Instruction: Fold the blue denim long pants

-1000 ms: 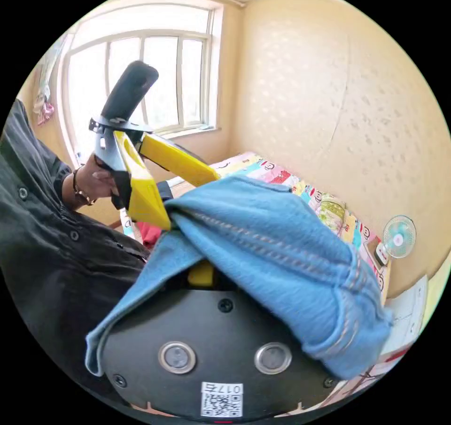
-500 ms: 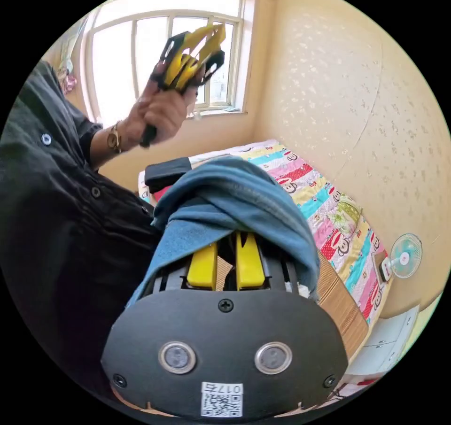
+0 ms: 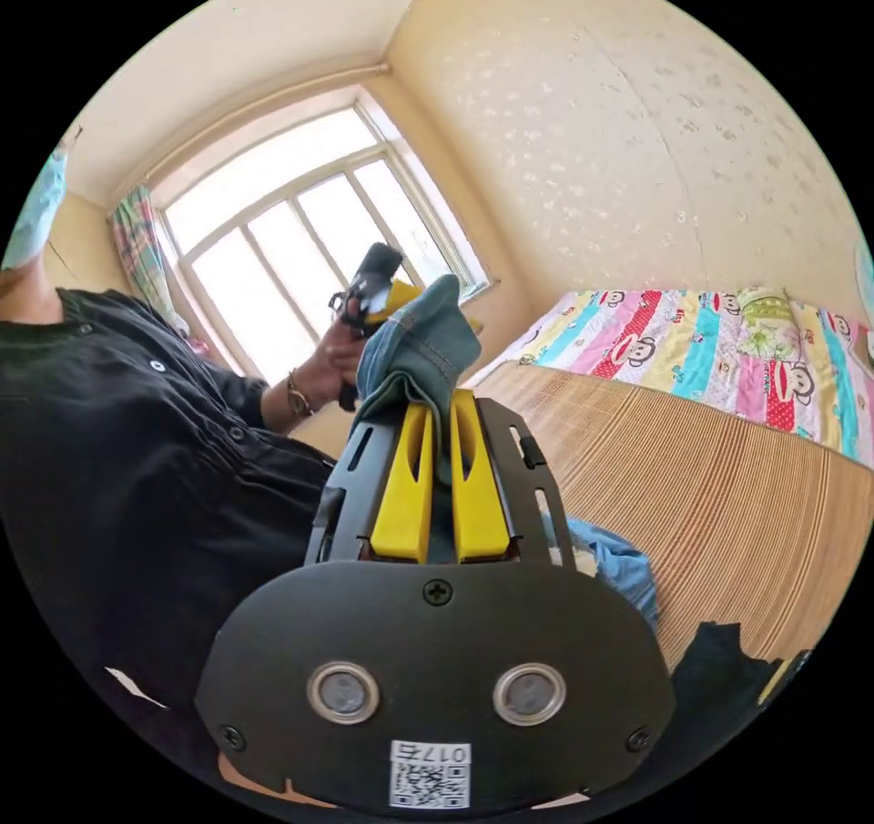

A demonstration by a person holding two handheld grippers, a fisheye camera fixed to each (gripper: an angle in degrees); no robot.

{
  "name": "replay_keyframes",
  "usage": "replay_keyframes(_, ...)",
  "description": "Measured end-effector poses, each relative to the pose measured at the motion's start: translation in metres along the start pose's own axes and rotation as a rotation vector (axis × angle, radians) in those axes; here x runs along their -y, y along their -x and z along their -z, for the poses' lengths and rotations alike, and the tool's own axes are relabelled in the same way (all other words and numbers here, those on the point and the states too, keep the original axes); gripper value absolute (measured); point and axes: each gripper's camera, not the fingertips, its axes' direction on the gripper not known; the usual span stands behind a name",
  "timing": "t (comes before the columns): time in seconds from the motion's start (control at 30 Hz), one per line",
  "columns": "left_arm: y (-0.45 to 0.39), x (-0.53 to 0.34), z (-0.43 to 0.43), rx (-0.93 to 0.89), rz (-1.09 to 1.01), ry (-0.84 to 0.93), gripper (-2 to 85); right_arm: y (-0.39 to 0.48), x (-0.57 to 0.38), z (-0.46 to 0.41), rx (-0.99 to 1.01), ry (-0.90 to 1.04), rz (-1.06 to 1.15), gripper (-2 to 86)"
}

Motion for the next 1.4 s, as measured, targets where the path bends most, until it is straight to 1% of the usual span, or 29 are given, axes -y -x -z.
replay_keyframes(0.07, 0.013, -0.004, 0.004, -0.040, 0.021, 0.004, 14.3, -0.018, 0.005, 0.040, 0.065, -0.109, -0.046, 4.5)
replay_keyframes(0.13, 0.016, -0.006, 0.011, -0.010, 0.000, 0.009, 16.0, -0.024, 0.018, 0.067, 0.069, -0.154, -0.040, 4.6)
replay_keyframes(0.2, 0.008, -0.004, 0.016, 0.008, -0.096, 0.015, 16.4, -0.022, 0.040, 0.087, 0.049, -0.174, -0.006, 4.6)
replay_keyframes(0.27, 0.001, 0.004, 0.009, 0.020, -0.167, 0.069, 16.3, -0.012, 0.077, 0.096, 0.091, -0.168, 0.072, 4.7)
replay_keyframes(0.33, -0.003, 0.014, 0.010, -0.065, -0.207, 0.059, 13.8, -0.003, 0.103, 0.096, 0.113, -0.146, 0.126, 4.8)
replay_keyframes(0.4, 0.007, 0.032, 0.027, -0.269, -0.202, 0.005, 6.8, -0.001, 0.123, 0.107, 0.067, -0.165, 0.128, 4.9)
replay_keyframes(0.43, 0.009, 0.037, 0.033, -0.317, -0.197, -0.011, 5.4, -0.002, 0.131, 0.124, 0.039, -0.194, 0.129, 5.1)
replay_keyframes(0.5, 0.001, 0.054, 0.063, -0.405, -0.250, -0.098, 5.0, -0.004, 0.135, 0.159, 0.021, -0.264, 0.144, 5.6)
replay_keyframes(0.6, -0.026, 0.088, 0.100, -0.492, -0.335, -0.159, 4.8, -0.014, 0.117, 0.213, -0.046, -0.368, 0.135, 6.7)
replay_keyframes(0.63, -0.031, 0.096, 0.108, -0.523, -0.351, -0.177, 4.8, -0.024, 0.102, 0.230, -0.068, -0.404, 0.098, 7.1)
replay_keyframes(0.67, -0.040, 0.112, 0.123, -0.597, -0.375, -0.210, 4.8, -0.039, 0.083, 0.243, -0.083, -0.428, 0.049, 7.4)
replay_keyframes(0.7, -0.047, 0.129, 0.137, -0.671, -0.389, -0.240, 4.8, -0.048, 0.074, 0.247, -0.087, -0.434, 0.020, 7.7)
replay_keyframes(0.73, -0.050, 0.137, 0.144, -0.703, -0.394, -0.255, 4.8, -0.069, 0.052, 0.251, -0.079, -0.430, -0.057, 8.2)
replay_keyframes(0.77, -0.057, 0.153, 0.156, -0.755, -0.402, -0.285, 4.8, -0.092, 0.030, 0.249, -0.055, -0.411, -0.147, 9.2)
replay_keyframes(0.8, -0.064, 0.169, 0.166, -0.798, -0.409, -0.301, 4.8, -0.103, 0.018, 0.246, -0.040, -0.397, -0.187, 9.7)
replay_keyframes(0.87, -0.079, 0.195, 0.173, -0.855, -0.418, -0.298, 4.9, -0.131, -0.030, 0.227, -0.014, -0.371, -0.323, 11.7)
replay_keyframes(0.93, -0.094, 0.219, 0.173, -0.912, -0.409, -0.281, 4.9, -0.132, -0.059, 0.211, -0.059, -0.377, -0.357, 13.4)
replay_keyframes(0.97, -0.104, 0.235, 0.172, -0.936, -0.399, -0.270, 4.9, -0.132, -0.070, 0.197, -0.088, -0.329, -0.374, 15.0)
replay_keyframes(1.03, -0.119, 0.255, 0.169, -0.958, -0.391, -0.252, 4.9, -0.135, -0.075, 0.175, -0.107, -0.231, -0.367, 17.8)
replay_keyframes(1.1, -0.138, 0.276, 0.165, -1.017, -0.395, -0.234, 4.9, -0.139, -0.076, 0.150, -0.170, -0.136, -0.331, 18.8)
replay_keyframes(1.17, -0.151, 0.288, 0.167, -1.080, -0.409, -0.226, 4.9, -0.154, -0.072, 0.109, -0.350, 0.016, -0.293, 19.6)
replay_keyframes(1.27, -0.172, 0.301, 0.185, -1.152, -0.427, -0.238, 4.9, -0.194, -0.065, 0.062, -0.485, 0.173, -0.265, 20.9)
replay_keyframes(1.33, -0.185, 0.306, 0.205, -1.160, -0.445, -0.258, 4.9, -0.218, -0.055, 0.044, -0.451, 0.204, -0.254, 21.5)
replay_keyframes(1.4, -0.200, 0.309, 0.237, -1.155, -0.483, -0.280, 4.9, -0.231, -0.040, 0.029, -0.487, 0.233, -0.210, 21.0)
